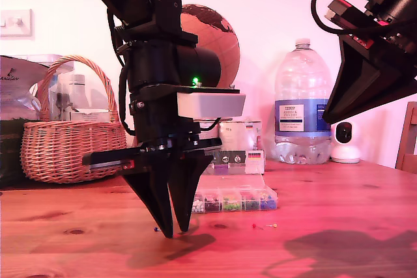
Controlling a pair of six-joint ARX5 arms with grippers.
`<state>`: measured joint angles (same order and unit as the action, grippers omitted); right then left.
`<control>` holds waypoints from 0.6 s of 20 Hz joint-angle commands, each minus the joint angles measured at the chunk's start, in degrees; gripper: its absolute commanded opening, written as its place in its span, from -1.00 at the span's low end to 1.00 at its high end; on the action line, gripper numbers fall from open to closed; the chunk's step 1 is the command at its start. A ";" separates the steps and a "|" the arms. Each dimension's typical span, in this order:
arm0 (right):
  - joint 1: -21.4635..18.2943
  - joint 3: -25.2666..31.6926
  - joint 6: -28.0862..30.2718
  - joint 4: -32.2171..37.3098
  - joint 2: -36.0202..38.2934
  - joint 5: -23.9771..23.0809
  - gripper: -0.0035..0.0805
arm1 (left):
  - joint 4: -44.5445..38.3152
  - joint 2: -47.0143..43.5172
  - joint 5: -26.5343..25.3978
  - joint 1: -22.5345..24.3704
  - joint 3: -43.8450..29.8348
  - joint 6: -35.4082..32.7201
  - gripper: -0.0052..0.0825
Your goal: Sort the loose pins on the table into their correct compartments
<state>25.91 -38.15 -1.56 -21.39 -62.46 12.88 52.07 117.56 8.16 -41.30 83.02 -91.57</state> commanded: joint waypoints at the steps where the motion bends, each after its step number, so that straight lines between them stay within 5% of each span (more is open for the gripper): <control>1: -0.22 -0.87 0.11 0.57 0.13 0.04 -0.95 | 0.74 2.12 -1.51 0.31 -1.95 0.11 -0.50; 12: -0.22 -0.87 0.13 0.59 0.13 0.04 -0.95 | 0.22 2.12 -4.76 2.69 -1.95 0.26 -0.50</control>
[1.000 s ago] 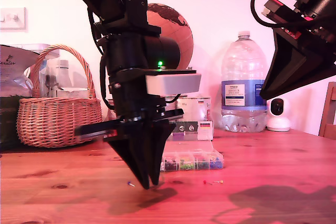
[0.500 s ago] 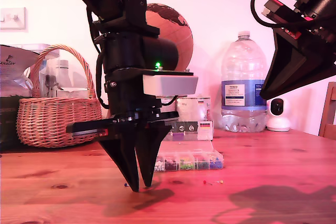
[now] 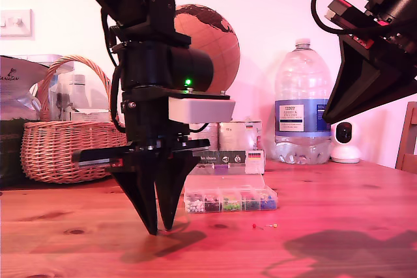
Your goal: Sort the loose pins on the table into their correct compartments
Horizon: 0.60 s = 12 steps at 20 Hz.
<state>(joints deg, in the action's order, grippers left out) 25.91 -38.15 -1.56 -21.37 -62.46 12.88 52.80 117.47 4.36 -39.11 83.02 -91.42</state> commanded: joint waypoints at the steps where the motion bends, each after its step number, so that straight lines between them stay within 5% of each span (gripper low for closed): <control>1: -0.22 -0.87 0.11 0.55 0.13 0.04 -0.95 | -0.63 2.21 -0.96 0.50 -1.95 0.13 -0.50; 12: -0.22 -0.87 0.11 0.55 0.13 0.07 -0.95 | -0.11 2.21 -2.32 0.61 -1.95 1.49 -0.50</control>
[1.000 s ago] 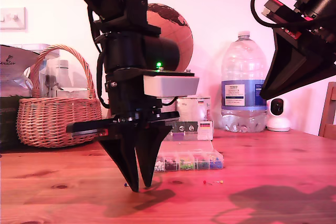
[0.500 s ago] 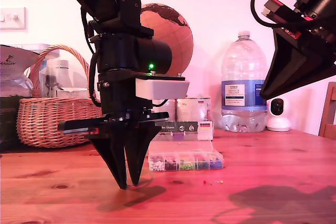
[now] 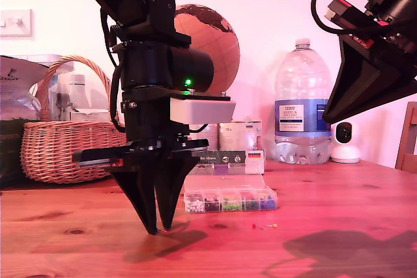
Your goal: Sort the loose pins on the table into their correct compartments
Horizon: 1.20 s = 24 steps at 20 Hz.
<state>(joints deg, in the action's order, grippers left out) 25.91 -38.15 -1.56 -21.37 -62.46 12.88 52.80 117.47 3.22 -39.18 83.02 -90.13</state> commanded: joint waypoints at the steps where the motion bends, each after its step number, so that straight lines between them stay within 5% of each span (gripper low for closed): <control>1: -0.22 -0.87 0.11 0.55 0.13 0.07 -0.95 | -0.02 2.21 -1.29 0.68 -1.95 0.24 -0.50; 24: -0.22 -0.87 0.11 0.55 0.13 0.07 -0.95 | -0.57 2.21 2.14 0.17 -1.95 0.81 -0.51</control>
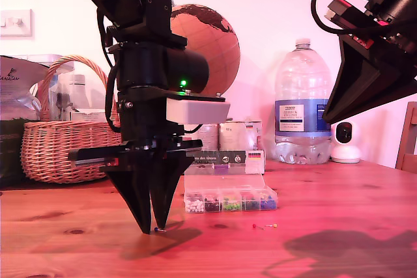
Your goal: Sort the loose pins on the table into their correct compartments
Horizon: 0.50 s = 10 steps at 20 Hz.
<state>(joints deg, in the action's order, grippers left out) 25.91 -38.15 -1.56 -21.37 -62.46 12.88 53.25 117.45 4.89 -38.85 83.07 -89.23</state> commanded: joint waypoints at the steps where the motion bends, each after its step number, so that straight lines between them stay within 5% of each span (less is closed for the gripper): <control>1: -0.22 -0.87 0.11 0.57 0.13 0.07 -0.95 | -1.03 2.23 0.66 -0.17 -1.99 -0.09 -0.51; 10: -0.22 -0.87 0.11 0.57 0.13 0.07 -0.95 | -1.07 2.23 1.07 -0.85 -1.99 -0.11 -0.51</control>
<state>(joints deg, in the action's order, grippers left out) 25.91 -38.15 -1.56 -21.37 -62.46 12.88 52.73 117.45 5.54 -39.00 83.07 -89.23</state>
